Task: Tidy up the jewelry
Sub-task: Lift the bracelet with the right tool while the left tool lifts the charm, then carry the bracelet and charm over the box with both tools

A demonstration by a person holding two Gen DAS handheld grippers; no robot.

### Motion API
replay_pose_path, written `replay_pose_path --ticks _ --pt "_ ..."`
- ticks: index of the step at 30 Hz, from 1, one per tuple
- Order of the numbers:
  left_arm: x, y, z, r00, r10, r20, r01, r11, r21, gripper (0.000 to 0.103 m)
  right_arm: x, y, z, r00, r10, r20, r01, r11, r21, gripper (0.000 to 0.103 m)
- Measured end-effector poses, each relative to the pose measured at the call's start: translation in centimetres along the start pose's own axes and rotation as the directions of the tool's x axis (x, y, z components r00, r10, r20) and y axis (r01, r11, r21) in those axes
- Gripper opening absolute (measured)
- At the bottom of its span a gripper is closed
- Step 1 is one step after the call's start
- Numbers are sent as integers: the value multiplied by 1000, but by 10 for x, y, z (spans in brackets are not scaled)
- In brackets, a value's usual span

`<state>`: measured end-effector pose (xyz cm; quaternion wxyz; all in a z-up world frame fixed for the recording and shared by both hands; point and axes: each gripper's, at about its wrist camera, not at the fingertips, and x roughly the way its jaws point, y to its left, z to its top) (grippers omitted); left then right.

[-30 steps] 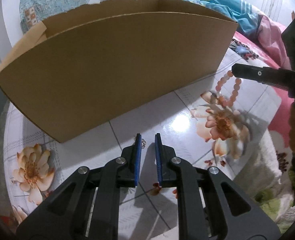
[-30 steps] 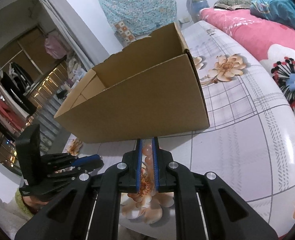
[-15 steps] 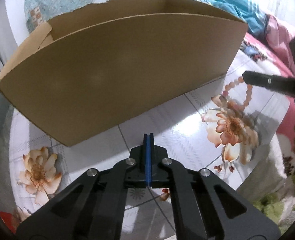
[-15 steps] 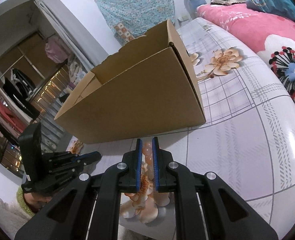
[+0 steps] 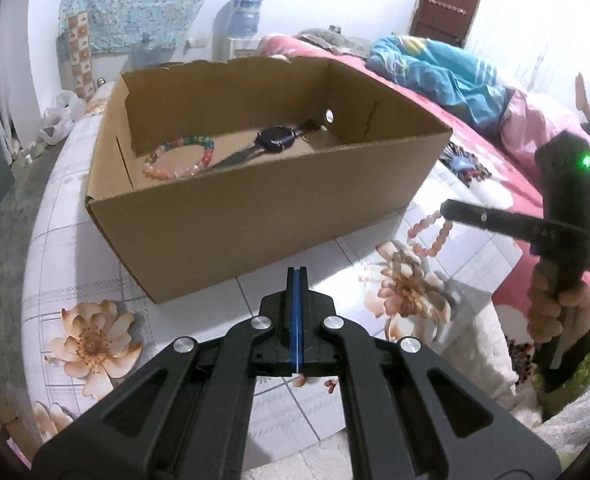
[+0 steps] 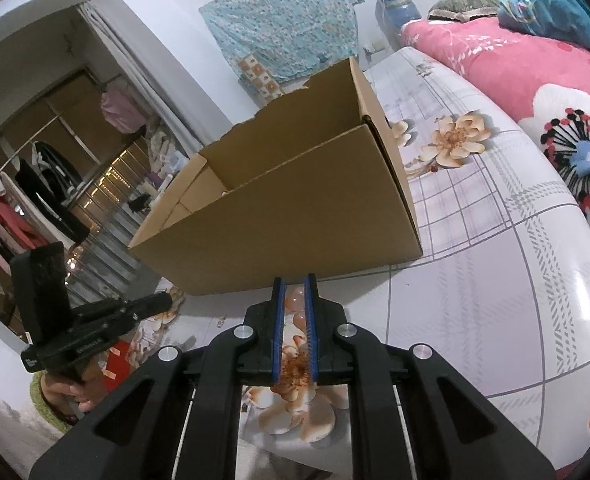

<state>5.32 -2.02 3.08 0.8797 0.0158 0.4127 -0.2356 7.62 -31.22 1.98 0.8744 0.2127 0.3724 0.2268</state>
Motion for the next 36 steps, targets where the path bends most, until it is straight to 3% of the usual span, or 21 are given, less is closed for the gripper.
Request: replay_pose_path --ticks 4,7,9,14,17,24,36 --pt "20 1 -4 998 0 -61 -1 1000 -14 3 -1 2 0 1000 -3 0 3 1000 -5 10" --pt "38 2 -9 994 11 -110 -13 1000 -19 21 0 2 0 1000 -3 0 3 1000 -5 10" --pt "45 1 -11 992 14 -128 -15 1000 -6 21 0 2 0 1000 -3 0 3 1000 -5 10" --pt "62 -8 -14 981 115 -157 -103 991 81 21 0 0 -1 1000 -1 -3 1 1000 3 10" --pt "65 -13 -14 975 160 -152 -141 982 128 6 2 -2 -2 1000 0 -6 0 1000 7 10" --pt "57 -13 -12 984 119 -132 -106 989 103 2 1 -7 -3 1000 1 -7 -1 1000 24 10" --pt "-8 -9 10 1000 -3 -4 3 1000 2 2 -12 0 4 998 60 28 -61 998 24 10"
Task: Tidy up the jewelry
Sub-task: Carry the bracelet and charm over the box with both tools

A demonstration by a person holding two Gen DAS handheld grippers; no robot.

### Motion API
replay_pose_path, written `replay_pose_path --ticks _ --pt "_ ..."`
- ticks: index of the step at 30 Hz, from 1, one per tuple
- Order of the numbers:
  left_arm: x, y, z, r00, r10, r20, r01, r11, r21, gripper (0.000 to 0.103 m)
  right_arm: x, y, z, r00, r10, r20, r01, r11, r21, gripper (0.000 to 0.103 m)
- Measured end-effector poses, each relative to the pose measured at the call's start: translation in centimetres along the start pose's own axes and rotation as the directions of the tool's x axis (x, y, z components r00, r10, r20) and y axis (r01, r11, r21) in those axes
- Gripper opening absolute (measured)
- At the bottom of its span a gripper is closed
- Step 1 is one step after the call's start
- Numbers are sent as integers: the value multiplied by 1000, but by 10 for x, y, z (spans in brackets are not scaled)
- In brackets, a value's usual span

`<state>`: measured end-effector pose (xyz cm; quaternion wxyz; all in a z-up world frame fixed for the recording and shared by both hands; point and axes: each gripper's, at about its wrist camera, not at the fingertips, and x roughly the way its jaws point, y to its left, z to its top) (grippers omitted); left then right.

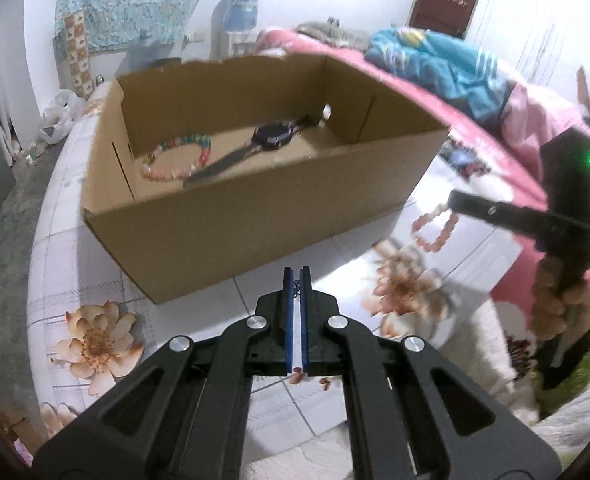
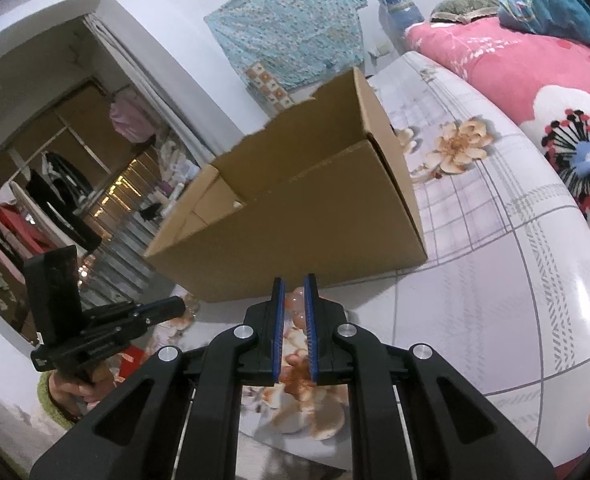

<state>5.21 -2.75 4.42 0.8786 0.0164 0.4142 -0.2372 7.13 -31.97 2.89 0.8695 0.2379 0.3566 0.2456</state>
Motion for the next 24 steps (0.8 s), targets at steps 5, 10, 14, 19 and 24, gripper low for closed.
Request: replay_pose_path --ticks 5,10,14,19,24 --pt "-40 -8 23 994 -48 100 48 999 3 2 -16 12 18 997 71 39 -71 997 5 10" --pt "-71 -4 54 981 -62 184 58 998 23 2 -35 29 49 989 122 89 -120 992 -27 10" --pt "-71 6 85 982 -63 180 58 998 32 2 -44 44 83 984 139 113 -130 988 -82 10" --pt "-32 33 119 996 -71 54 72 997 -4 2 -34 56 122 982 164 91 -150 978 -142 10" --pt "21 50 134 994 -16 -112 15 1000 -4 2 20 49 151 973 219 -67 -224 970 -90 10"
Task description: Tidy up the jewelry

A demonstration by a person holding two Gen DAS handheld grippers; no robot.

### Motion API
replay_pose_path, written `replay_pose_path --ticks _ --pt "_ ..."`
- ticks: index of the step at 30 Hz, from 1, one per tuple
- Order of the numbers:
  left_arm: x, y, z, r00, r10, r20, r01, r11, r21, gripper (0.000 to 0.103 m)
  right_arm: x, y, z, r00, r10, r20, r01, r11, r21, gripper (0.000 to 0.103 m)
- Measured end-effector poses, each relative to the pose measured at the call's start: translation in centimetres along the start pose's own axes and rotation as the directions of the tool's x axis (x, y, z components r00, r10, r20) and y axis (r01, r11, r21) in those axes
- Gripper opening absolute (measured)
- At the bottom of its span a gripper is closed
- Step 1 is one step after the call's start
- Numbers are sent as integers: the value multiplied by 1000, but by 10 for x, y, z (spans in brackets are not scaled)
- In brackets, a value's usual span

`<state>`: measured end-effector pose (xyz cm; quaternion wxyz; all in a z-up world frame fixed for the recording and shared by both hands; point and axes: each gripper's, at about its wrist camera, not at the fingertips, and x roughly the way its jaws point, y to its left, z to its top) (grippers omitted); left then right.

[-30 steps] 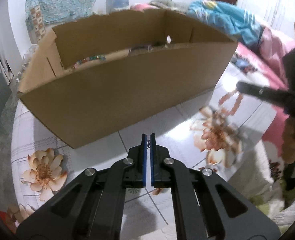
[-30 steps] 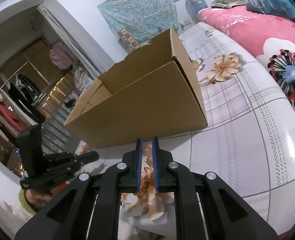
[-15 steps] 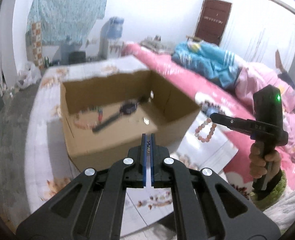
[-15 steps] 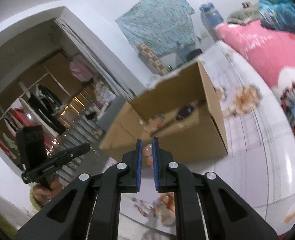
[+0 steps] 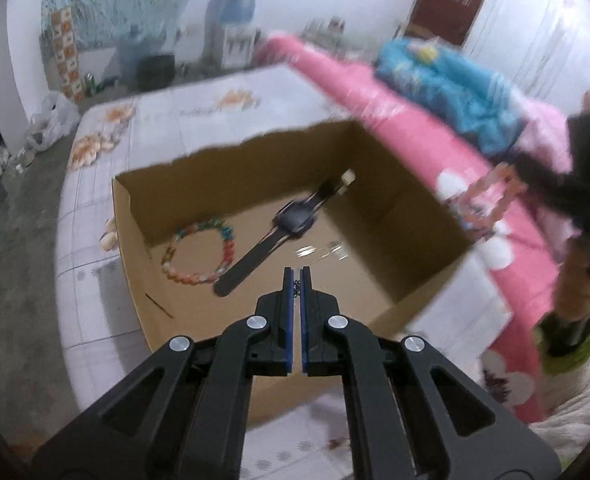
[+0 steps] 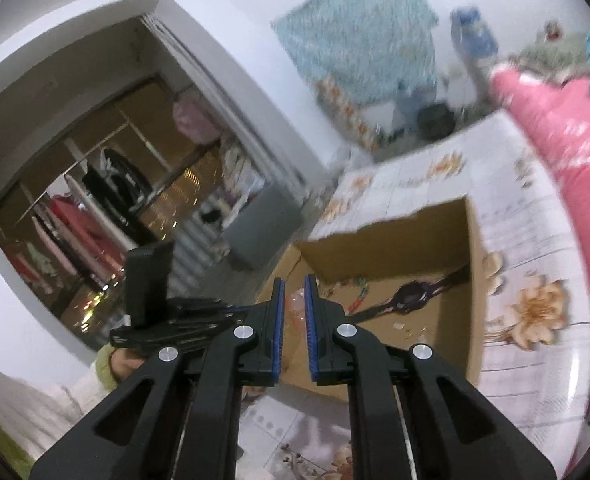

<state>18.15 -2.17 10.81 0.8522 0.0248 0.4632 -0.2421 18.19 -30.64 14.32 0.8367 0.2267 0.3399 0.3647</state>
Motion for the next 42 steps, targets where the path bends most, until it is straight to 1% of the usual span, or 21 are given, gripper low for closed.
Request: replay_pose_path --ticks 1,4,8,10,12,17,19,21,23,27,28,29,30,31,32,33,34,37,40,41,42 --pt "12 1 4 999 8 -35 -8 1000 5 2 15 -5 2 999 9 -49 -8 1000 20 10" --pt "31 0 6 996 36 -88 -34 999 16 2 51 -18 1 987 16 -157 -7 998 57 10" --pt "53 3 7 988 48 -150 -49 999 0 2 98 -25 -8 956 -20 -293 35 998 48 10" --pt "61 4 8 983 46 -178 -50 999 -17 2 113 -32 -12 937 -51 -346 72 996 49 11" --pt "67 6 9 981 45 -191 -52 998 -33 3 118 -38 -15 930 -78 -359 102 994 48 11" --pt "73 13 10 981 37 -188 -53 995 -81 7 109 -44 -17 934 -100 -342 119 992 35 11" --pt "73 16 11 984 34 -174 -53 993 -105 11 102 -45 -16 939 -103 -328 120 992 31 11" --pt "71 19 12 988 33 -151 -53 991 -127 11 93 -47 -16 944 -113 -310 129 991 32 11" --pt "62 19 14 994 32 -105 -47 989 -143 13 84 -48 -14 951 -114 -287 130 991 36 11" --pt "35 15 12 998 52 18 -49 985 -165 31 64 -44 -13 968 -118 -220 128 991 32 13" --pt "24 12 10 996 67 57 -57 985 -163 37 56 -41 -15 973 -119 -200 127 992 28 22" --pt "14 8 7 993 77 90 -62 984 -165 41 53 -38 -16 974 -123 -188 129 991 22 26" --pt "7 6 6 990 82 113 -62 983 -170 53 46 -34 -18 976 -137 -171 140 990 6 32" --pt "-3 1 3 986 92 140 -67 982 -178 68 42 -31 -20 975 -150 -162 151 989 -6 35" --pt "-14 -4 -1 979 117 168 -86 979 -183 75 34 -26 -23 974 -171 -147 170 985 -25 37" --pt "-21 -8 -4 972 142 189 -107 978 -181 83 27 -21 -26 973 -191 -132 187 982 -39 41" --pt "-32 -15 -8 959 175 221 -138 975 -175 86 20 -18 -28 972 -202 -123 197 979 -46 48" --pt "-51 -29 -17 933 246 264 -201 962 -185 93 -2 -3 -37 963 -259 -72 254 965 -68 64" --pt "-61 -41 -29 918 301 259 -256 947 -193 94 -15 15 -51 930 -368 -26 364 927 -94 75" --pt "-64 -44 -33 917 308 255 -263 945 -196 95 -16 19 -54 919 -393 -21 390 915 -101 77" --pt "-65 -47 -38 918 305 253 -259 945 -199 95 -18 24 -60 901 -433 -16 429 897 -111 80"
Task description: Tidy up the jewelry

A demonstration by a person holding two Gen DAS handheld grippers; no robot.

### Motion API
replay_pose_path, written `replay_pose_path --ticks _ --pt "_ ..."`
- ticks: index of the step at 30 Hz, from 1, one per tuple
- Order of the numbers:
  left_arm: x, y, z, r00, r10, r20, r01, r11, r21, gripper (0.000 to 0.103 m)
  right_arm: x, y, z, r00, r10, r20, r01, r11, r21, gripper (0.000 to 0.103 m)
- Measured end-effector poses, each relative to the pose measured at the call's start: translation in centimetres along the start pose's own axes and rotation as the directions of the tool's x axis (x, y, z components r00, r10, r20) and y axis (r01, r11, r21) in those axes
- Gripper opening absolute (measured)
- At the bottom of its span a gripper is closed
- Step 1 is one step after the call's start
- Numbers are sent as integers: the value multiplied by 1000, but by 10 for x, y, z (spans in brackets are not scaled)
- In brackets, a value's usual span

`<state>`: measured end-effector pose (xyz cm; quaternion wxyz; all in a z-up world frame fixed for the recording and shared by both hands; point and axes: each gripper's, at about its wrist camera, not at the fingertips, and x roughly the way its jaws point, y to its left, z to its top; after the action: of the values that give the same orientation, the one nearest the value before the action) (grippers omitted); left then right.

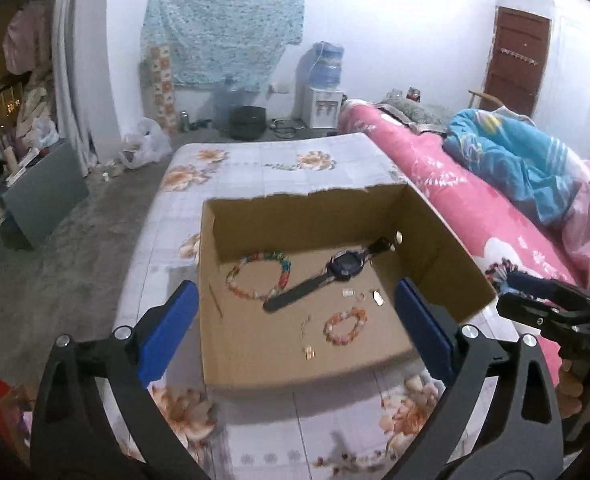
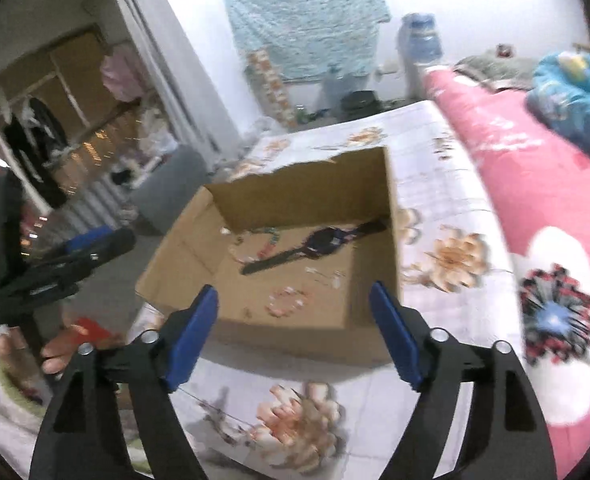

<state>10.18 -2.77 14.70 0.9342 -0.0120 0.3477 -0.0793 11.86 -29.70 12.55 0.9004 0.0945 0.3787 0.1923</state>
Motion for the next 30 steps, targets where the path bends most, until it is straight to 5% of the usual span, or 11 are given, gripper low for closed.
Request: replay_pose_path --ticks 5,11,14,30 --pt "-11 -2 -18 999 44 -7 -44 999 -16 95 -15 17 -18 982 -183 40 183 983 -17 89" --pt "-13 -7 -34 993 117 -26 -116 992 43 95 -20 35 -35 951 -303 58 306 951 -51 96" --pt "-8 -12 -41 987 153 -55 -148 984 96 95 -14 40 -43 948 -317 35 319 946 -62 96" --pt "32 7 -53 966 143 -215 -154 988 -33 95 40 29 -45 929 -327 -173 335 942 19 96"
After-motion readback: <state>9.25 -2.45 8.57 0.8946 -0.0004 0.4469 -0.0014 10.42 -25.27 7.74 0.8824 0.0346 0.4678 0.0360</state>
